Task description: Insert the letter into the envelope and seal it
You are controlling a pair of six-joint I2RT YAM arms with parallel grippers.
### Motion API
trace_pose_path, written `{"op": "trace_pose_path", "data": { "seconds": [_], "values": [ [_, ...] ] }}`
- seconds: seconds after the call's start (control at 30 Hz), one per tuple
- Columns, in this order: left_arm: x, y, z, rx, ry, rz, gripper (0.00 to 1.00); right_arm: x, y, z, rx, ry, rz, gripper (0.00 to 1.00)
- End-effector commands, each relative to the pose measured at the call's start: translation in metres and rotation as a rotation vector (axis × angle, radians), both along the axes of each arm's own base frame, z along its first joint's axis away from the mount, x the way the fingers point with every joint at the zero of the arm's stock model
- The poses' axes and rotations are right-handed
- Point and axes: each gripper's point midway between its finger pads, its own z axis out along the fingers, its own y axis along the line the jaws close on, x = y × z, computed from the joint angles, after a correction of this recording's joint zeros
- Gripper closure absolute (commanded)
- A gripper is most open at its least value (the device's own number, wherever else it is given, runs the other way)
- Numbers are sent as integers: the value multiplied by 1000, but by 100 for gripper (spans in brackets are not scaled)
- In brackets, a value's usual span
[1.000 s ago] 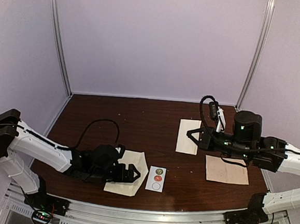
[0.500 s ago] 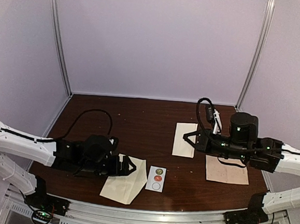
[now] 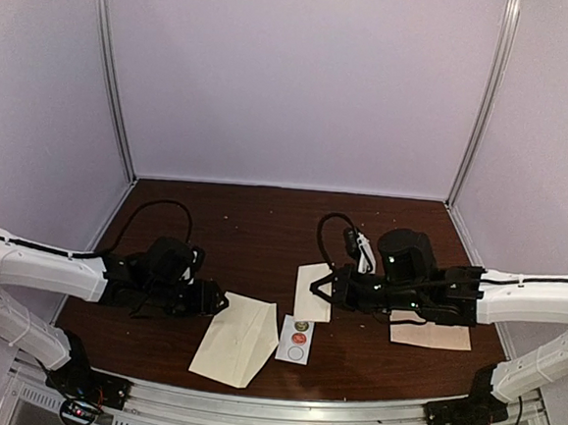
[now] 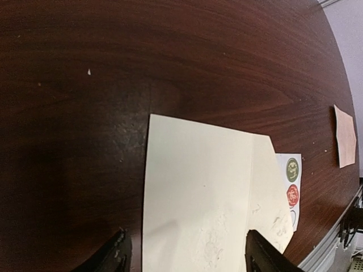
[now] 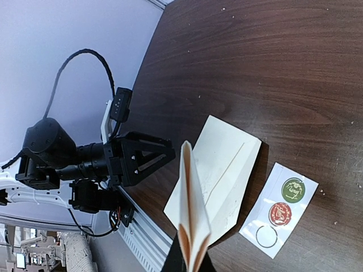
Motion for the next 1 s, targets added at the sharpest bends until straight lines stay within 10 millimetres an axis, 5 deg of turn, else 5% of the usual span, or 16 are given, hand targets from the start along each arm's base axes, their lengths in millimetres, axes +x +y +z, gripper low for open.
{"op": "trace_pose_path", "data": {
  "seconds": [0.0, 0.2, 0.43, 0.7, 0.97],
  "values": [
    [2, -13, -4, -14, -31, -89, 31, -1, 19, 1, 75, 63, -13, 100],
    [3, -12, -31, 34, -7, -133, 39, 3, 37, -25, 63, 146, -38, 100],
    [0, -11, -40, 48, 1, -150, 50, 7, 61, -55, 38, 227, -50, 100],
    [-10, 4, -53, 68, 26, -127, 51, 15, 87, -84, -15, 280, -39, 100],
    [-12, 0, -50, 33, 33, -131, 51, 3, 83, -104, -40, 343, -41, 100]
  ]
}}
